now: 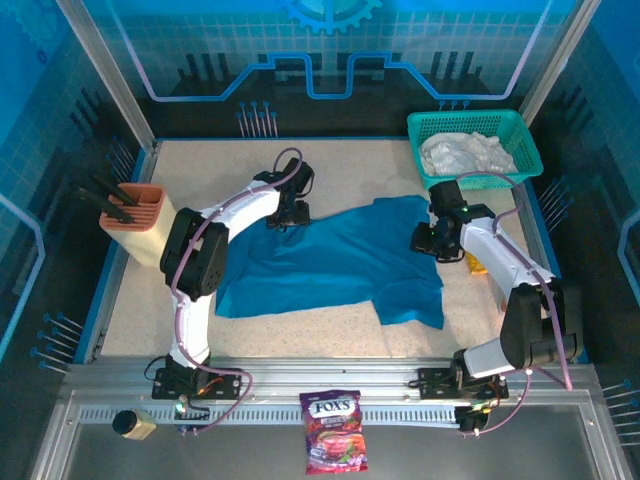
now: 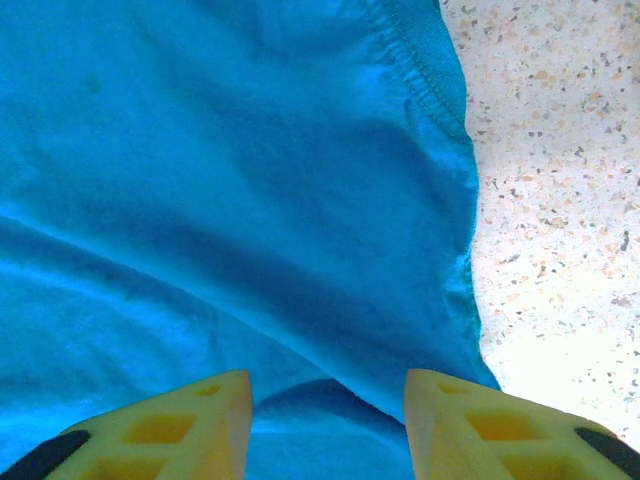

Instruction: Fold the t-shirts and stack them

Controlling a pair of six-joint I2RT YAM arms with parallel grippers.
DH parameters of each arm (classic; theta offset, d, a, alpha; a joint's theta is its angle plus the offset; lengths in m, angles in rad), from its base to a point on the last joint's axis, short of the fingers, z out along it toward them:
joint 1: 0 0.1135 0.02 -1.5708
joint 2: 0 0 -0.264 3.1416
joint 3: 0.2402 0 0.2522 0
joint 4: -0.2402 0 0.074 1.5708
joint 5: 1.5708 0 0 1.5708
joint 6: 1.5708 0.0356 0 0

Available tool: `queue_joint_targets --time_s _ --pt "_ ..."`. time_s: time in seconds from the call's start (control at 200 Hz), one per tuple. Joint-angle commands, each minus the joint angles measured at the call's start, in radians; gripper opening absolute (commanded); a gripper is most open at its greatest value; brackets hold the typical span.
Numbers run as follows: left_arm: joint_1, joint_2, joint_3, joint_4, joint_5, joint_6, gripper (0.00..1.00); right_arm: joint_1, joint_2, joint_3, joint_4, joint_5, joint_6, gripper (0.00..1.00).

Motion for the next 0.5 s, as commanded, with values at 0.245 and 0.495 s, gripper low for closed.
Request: queue_joint_targets --time_s 0.245,0.495 --pt "0.016 0.094 0.121 -0.018 0.025 0.006 0.64 0.001 0.012 -0.033 0.018 -0.025 -0.005 0.43" --pt "0.026 0.152 0.187 -0.017 -0.009 0.012 0.55 0.002 0.017 -0.025 0.017 -0.024 -0.008 0.42"
